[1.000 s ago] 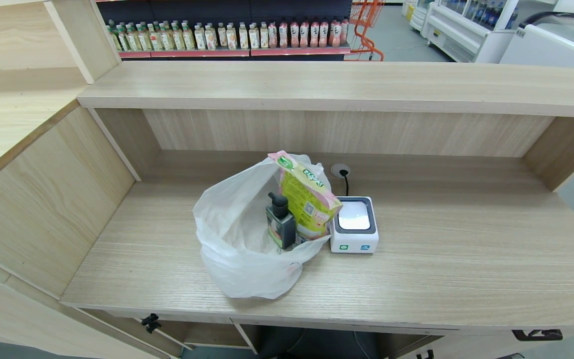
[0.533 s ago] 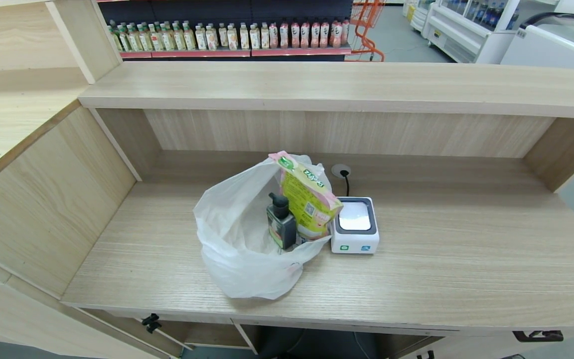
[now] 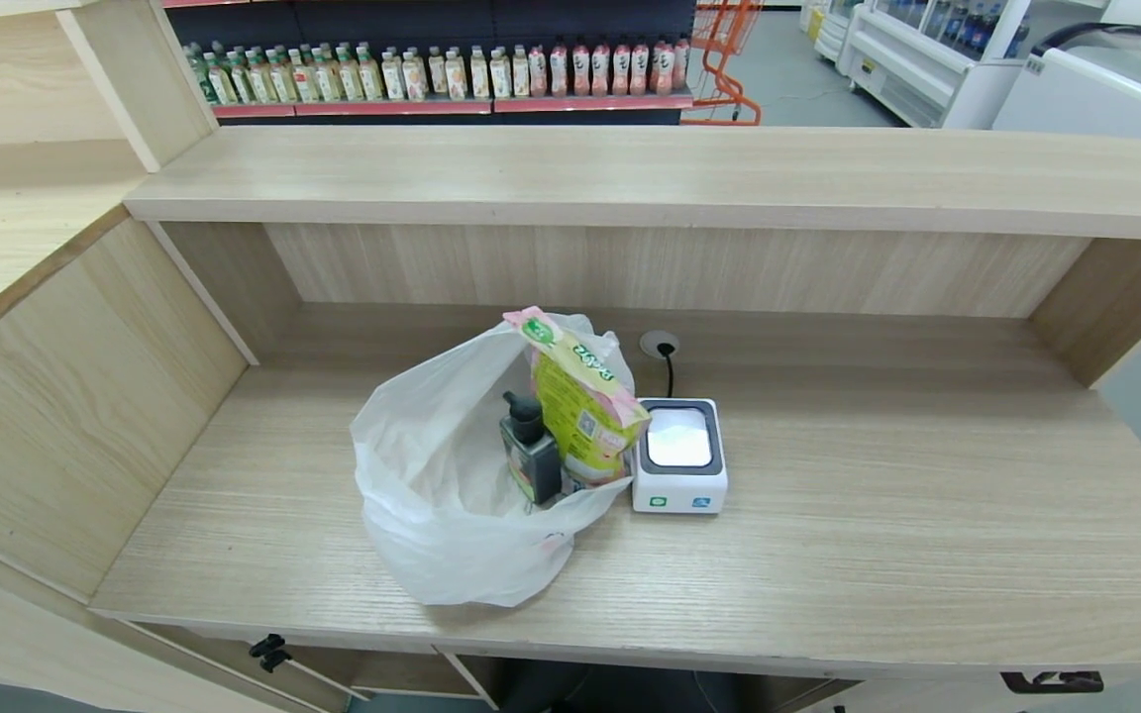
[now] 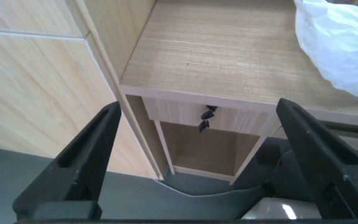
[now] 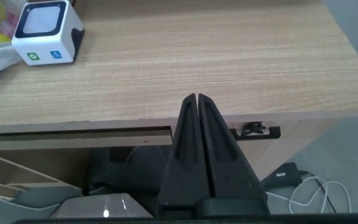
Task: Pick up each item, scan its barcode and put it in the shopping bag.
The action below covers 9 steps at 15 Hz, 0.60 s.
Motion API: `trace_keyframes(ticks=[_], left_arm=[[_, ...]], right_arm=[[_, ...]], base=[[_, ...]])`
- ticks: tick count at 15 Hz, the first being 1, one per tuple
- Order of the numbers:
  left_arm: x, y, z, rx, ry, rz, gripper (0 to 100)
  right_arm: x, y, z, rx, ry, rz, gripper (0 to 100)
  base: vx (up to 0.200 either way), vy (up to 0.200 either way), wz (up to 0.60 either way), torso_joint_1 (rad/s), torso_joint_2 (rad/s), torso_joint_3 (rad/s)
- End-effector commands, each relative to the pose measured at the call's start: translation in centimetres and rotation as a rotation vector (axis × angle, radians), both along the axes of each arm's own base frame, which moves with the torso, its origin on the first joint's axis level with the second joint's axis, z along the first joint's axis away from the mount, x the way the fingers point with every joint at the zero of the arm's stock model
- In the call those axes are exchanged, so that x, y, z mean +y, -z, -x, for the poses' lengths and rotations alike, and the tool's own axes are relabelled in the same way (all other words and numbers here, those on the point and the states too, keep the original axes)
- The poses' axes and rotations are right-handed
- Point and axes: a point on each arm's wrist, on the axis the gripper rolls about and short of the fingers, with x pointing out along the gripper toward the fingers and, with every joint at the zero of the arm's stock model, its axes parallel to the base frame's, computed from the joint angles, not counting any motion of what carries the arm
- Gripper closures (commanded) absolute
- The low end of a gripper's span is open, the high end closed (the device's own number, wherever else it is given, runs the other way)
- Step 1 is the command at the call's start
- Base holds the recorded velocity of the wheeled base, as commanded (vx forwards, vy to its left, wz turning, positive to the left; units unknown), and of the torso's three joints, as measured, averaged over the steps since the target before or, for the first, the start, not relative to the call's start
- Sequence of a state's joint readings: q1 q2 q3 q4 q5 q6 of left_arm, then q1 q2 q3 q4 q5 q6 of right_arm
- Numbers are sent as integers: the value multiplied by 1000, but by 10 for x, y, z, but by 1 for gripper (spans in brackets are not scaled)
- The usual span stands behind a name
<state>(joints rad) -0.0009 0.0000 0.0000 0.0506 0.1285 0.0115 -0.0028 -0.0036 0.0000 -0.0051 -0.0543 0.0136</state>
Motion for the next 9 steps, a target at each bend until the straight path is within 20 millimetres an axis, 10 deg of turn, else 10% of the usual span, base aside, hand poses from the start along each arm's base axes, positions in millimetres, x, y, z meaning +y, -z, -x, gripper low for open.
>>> trace_keyframes(ticks=[1, 9], left_arm=[[0, 0, 0, 0, 0, 1, 0], [0, 0, 0, 0, -1, 2, 0]], right_arm=[[0, 0, 0, 3, 0, 1, 100], [0, 0, 0, 3, 0, 1, 100]], base=[[200, 0, 0, 7, 7, 2], [0, 0, 0, 0, 0, 0]])
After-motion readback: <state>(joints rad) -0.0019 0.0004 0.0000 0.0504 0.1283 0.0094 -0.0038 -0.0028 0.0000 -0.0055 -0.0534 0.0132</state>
